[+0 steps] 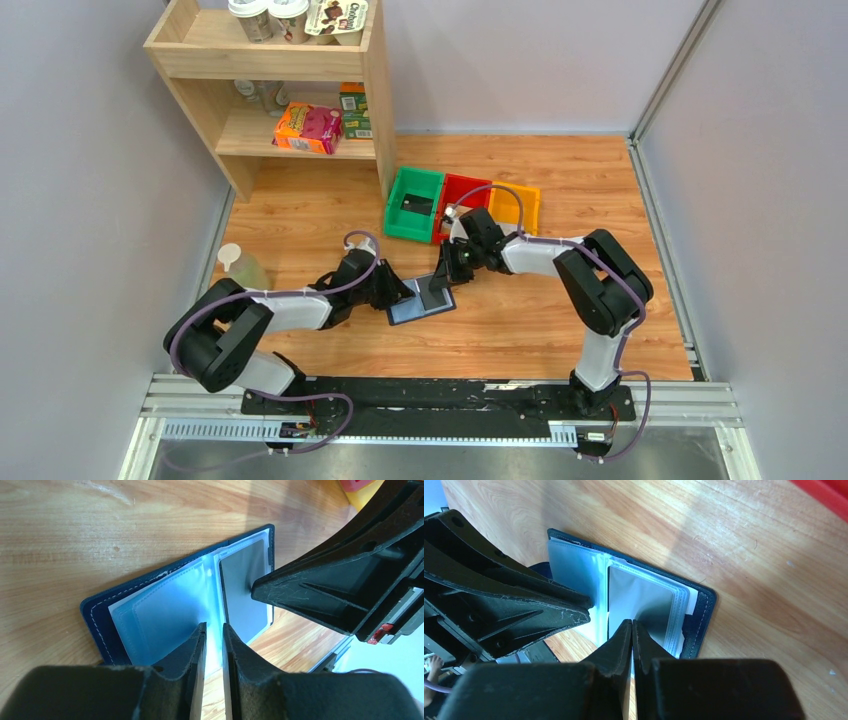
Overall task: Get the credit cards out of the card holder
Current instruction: Remove the credit card from the card holder.
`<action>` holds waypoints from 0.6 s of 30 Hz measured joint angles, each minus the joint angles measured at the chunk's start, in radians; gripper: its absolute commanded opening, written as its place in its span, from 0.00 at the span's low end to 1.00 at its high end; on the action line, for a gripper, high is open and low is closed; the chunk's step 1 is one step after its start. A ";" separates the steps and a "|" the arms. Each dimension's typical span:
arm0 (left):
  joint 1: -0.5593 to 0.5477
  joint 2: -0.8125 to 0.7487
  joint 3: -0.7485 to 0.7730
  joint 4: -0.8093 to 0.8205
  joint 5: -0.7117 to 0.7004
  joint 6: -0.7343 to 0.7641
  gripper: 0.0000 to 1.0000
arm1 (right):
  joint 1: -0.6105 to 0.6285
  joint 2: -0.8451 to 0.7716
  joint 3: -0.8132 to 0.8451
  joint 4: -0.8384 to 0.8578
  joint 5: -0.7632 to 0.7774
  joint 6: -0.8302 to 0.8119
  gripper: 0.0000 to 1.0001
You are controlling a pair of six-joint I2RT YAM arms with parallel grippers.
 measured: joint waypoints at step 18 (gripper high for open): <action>0.000 0.021 0.066 -0.132 -0.021 -0.008 0.22 | 0.000 -0.101 0.053 -0.169 0.117 -0.060 0.10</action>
